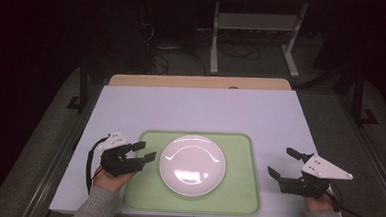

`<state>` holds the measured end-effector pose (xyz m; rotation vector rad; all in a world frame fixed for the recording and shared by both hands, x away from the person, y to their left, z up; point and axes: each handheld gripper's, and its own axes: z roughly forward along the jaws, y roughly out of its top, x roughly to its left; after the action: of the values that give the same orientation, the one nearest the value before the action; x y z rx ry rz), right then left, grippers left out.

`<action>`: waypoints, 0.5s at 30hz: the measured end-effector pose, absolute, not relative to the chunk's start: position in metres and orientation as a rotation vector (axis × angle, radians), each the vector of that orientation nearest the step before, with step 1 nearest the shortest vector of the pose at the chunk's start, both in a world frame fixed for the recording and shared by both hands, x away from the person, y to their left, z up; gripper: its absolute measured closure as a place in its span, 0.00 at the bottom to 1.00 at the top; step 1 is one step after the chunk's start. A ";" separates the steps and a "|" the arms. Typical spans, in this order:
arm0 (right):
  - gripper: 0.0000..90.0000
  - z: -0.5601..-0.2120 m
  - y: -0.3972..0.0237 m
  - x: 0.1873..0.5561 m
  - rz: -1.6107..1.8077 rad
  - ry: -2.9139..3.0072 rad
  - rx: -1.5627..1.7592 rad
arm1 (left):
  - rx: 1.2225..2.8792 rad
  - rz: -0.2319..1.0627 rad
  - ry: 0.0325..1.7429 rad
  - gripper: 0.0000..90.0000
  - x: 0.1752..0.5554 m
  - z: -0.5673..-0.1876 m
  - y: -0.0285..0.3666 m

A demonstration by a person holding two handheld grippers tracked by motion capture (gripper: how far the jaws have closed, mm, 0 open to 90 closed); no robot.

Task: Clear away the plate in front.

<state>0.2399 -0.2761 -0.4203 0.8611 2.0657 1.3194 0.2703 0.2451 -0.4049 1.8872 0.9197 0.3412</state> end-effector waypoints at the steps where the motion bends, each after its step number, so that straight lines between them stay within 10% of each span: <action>1: 0.15 -0.420 -0.276 0.240 1.318 2.066 0.863 | 1.891 0.344 0.911 0.41 0.270 -0.405 0.246; 15: 0.15 -0.422 -0.276 0.242 1.307 2.074 0.872 | 1.905 0.439 0.869 0.33 0.265 -0.406 0.261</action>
<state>0.2421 -0.2758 -0.4216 0.8716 2.0739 1.3066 0.2646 0.2613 -0.4062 1.9053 0.8695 0.4391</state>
